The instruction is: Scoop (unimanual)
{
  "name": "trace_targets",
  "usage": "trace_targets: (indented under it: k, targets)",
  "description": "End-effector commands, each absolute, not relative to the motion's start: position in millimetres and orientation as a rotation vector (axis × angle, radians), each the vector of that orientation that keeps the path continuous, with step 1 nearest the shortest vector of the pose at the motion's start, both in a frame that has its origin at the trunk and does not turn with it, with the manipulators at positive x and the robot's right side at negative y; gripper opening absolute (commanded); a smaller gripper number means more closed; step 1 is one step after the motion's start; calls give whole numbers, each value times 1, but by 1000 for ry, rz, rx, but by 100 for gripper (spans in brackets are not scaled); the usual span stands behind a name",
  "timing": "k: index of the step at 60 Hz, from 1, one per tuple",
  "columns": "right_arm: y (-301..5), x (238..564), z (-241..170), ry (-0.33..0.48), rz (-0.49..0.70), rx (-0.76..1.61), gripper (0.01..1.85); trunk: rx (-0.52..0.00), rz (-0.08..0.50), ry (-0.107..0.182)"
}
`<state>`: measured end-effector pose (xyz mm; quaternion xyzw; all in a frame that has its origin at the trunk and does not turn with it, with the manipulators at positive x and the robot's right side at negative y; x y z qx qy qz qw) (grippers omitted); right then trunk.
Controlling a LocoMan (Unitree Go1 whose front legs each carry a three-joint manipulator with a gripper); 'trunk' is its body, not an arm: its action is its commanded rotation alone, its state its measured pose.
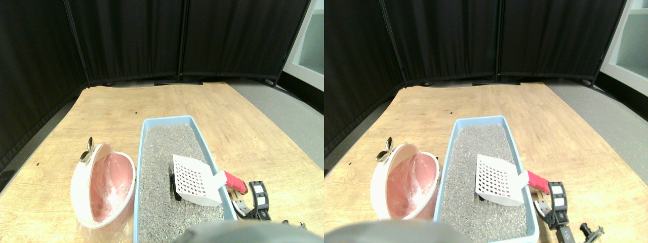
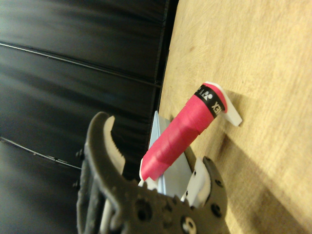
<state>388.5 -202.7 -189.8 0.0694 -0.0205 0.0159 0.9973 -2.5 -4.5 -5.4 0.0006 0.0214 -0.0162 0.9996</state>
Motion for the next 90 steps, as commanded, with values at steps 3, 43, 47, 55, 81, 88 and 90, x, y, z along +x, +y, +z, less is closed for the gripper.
trace_targets:
  k: [3, 43, 47, 55, 81, 88, 90]
  targets:
    - [-202, 393, -186, -72, 40, 185, 83, -25, -24, 59]
    - [-215, 424, -208, -41, 8, 276, 81, -29, -17, 65]
    - [-216, 428, -208, -34, 3, 285, 81, -29, -17, 65]
    - [-217, 434, -209, -16, -5, 285, 83, -37, -12, 67]
    - [-209, 450, -213, 16, -10, 289, 82, -48, -3, 67]
    - [-210, 453, -215, 18, -12, 305, 80, -48, -3, 64]
    - [-210, 453, -215, 15, -9, 297, 78, -49, -5, 66]
